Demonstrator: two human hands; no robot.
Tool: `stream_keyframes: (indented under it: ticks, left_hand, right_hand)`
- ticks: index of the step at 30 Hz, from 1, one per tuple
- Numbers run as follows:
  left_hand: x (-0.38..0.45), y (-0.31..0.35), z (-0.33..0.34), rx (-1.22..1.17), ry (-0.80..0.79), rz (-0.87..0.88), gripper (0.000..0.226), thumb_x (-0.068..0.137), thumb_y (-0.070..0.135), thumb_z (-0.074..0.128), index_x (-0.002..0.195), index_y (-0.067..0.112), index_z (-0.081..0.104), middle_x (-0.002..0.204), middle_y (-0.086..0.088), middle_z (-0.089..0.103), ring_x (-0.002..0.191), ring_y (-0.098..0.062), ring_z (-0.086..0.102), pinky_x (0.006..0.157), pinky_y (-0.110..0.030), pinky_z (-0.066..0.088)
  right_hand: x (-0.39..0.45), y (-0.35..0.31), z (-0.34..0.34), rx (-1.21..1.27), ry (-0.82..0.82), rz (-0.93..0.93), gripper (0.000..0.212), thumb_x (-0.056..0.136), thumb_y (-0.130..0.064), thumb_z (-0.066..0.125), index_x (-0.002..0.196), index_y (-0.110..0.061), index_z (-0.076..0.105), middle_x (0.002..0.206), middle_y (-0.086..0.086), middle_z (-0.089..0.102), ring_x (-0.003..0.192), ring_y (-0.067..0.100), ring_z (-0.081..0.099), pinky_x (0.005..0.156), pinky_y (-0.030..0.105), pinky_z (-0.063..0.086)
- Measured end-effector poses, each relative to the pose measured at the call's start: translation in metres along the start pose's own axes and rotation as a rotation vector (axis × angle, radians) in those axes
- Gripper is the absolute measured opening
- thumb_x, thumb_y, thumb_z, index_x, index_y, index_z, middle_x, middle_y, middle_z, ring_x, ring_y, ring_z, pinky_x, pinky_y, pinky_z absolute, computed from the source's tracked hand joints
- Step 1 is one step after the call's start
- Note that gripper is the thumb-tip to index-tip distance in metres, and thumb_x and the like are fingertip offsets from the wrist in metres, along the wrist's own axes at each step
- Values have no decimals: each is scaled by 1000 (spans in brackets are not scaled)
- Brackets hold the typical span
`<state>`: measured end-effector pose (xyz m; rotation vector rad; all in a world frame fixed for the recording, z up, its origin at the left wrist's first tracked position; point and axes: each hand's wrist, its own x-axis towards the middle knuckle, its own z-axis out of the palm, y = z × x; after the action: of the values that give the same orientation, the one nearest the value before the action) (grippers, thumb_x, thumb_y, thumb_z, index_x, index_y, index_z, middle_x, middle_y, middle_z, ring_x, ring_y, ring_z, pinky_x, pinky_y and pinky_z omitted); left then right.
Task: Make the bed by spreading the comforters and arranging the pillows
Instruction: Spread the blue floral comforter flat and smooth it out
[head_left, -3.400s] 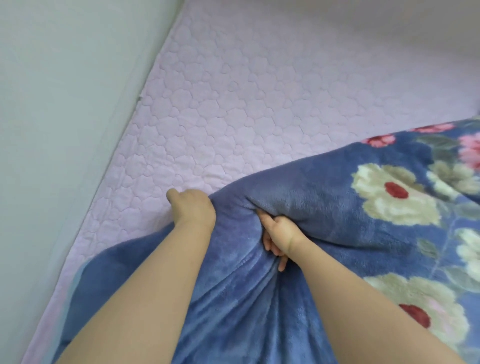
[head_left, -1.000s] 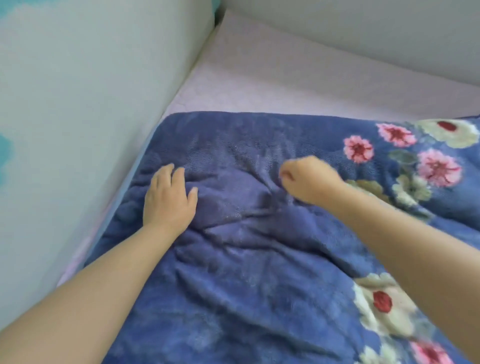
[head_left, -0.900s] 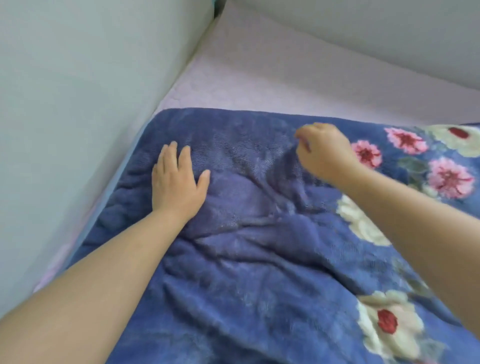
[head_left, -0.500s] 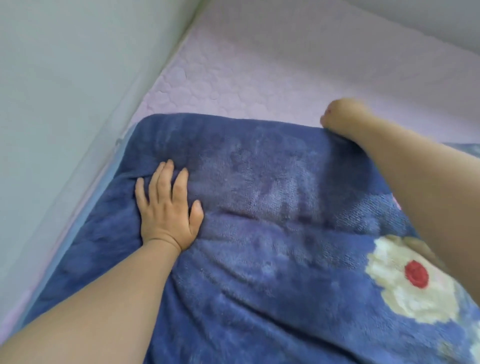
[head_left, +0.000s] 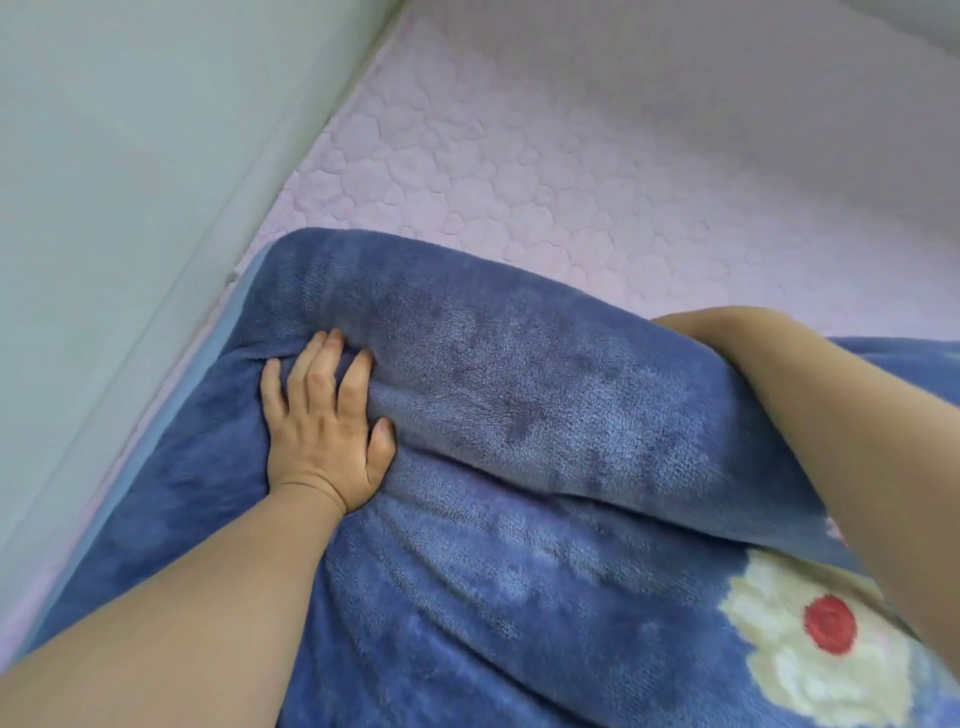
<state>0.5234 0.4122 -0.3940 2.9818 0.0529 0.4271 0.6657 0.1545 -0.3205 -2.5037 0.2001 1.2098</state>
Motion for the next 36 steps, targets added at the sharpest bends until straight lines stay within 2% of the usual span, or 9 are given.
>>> stream_keyframes:
  ticks: [7,10,15,20,25,28,30,33,36]
  left_hand:
    - [1,-3,7,30,70,59,55,71,34,36,117,4,37,125,-17,29,114,-30,32,99,-47,16]
    - [-4,2,1,23,104,38,49,72,33,37,113,5,39,121,-16,31,109,-30,34,96,-47,20]
    - [-2,31,-62,-210,346,215,34,67,18,44,99,6,42,106,-14,36,96,-28,39,92,-44,28]
    - [45,78,-133,-223,439,704,37,84,5,25,107,19,50,115,-8,44,120,-28,39,115,-38,11]
    - [92,91,-142,106,173,656,37,73,10,40,106,14,55,119,-13,50,116,-32,41,100,-56,24]
    - [80,91,-125,291,-251,551,39,72,13,43,101,12,71,119,-14,63,119,-35,38,104,-60,25]
    - [71,84,-104,355,-604,333,47,84,13,44,130,13,53,148,-13,38,141,-37,17,113,-59,17]
    - [62,71,-74,294,-906,105,62,94,16,35,150,20,9,160,-7,-6,147,-33,-8,116,-56,3]
    - [71,67,-51,126,-785,25,57,96,25,34,149,21,12,160,-5,-2,148,-29,-5,117,-55,6]
  right_hand:
    - [-9,10,19,-83,70,12,27,96,0,35,111,7,56,127,19,53,116,29,47,104,35,35]
    - [-41,8,26,-151,71,-24,30,95,-9,41,116,7,56,90,11,52,92,20,42,73,27,38]
    - [-124,-3,5,-165,275,-113,24,85,-33,57,74,-12,55,80,7,53,82,25,45,71,28,32]
    - [-207,-45,-83,-215,967,-318,39,81,-43,62,74,-5,57,87,24,66,90,41,58,71,37,41]
    - [-221,-50,-121,-383,1689,-572,30,80,-31,56,64,-6,48,56,19,59,67,32,52,67,36,32]
    - [-157,-18,-56,-426,1497,-530,22,79,-33,47,84,-11,49,81,16,68,87,27,44,73,38,36]
    - [-124,0,-13,-559,906,-382,42,83,-38,42,112,-9,53,130,18,55,121,27,45,88,49,48]
    - [-89,30,32,-526,124,-142,55,95,-44,34,145,-23,24,159,4,0,146,29,0,115,55,14]
    - [-59,44,47,-474,185,-123,60,91,-54,22,144,-28,21,159,0,1,146,25,-1,114,57,10]
